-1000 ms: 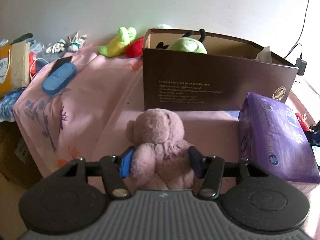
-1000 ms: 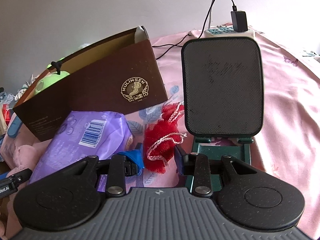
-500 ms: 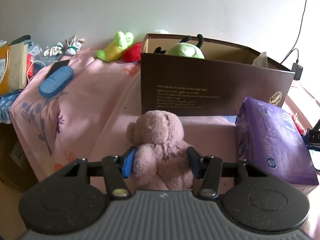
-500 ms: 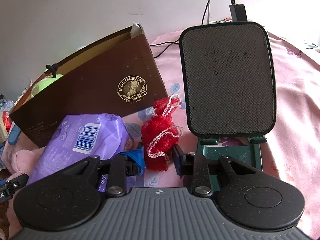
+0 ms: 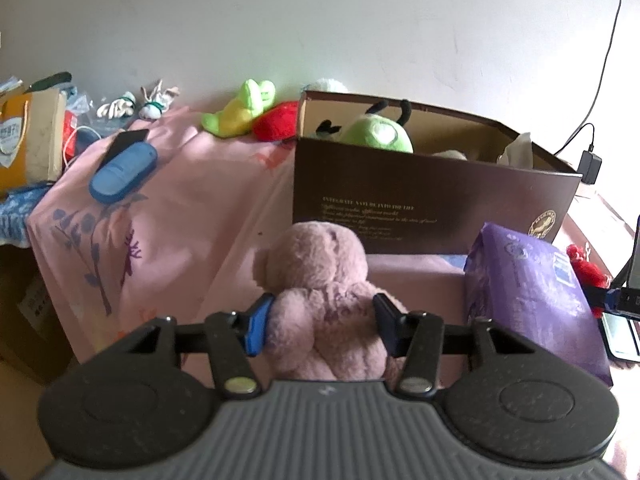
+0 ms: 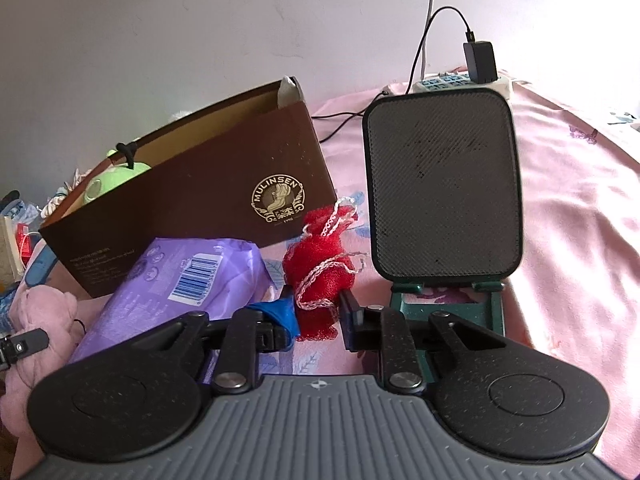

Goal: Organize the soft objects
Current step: 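Hold the teddy bear in the left tool while the right tool lowers to the red mesh puff, then carry the teddy bear and red mesh puff into the brown box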

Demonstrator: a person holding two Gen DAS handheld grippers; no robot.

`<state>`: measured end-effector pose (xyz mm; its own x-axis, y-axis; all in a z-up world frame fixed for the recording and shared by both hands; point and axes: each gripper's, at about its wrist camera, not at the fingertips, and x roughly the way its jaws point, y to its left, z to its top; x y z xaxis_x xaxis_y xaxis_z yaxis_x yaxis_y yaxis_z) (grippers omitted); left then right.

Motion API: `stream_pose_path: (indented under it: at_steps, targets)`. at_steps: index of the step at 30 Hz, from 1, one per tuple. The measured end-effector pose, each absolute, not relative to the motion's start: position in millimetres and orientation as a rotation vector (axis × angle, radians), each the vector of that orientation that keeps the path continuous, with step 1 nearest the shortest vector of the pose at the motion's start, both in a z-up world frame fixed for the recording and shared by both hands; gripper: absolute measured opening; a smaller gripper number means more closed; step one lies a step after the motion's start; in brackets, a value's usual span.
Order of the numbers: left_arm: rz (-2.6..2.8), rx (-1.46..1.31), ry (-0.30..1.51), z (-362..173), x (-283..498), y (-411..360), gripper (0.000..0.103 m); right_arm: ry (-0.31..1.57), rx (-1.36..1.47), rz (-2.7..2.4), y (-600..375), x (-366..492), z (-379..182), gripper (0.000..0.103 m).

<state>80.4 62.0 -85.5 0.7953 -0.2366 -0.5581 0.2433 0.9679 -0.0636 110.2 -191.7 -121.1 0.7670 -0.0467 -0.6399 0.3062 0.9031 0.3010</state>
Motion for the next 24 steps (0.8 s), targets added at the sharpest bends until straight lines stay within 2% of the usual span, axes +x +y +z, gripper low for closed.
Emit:
stream_pose_path:
  at_steps: [15, 24]
  targets:
    - [-0.323, -0.013, 0.500, -38, 57, 57, 0.052, 0.542, 0.329, -0.121, -182, 78, -80, 0.003]
    - [-0.391, 0.007, 0.427, 0, 74, 30, 0.052, 0.494, 0.329, 0.026, -185, 104, -43, 0.003]
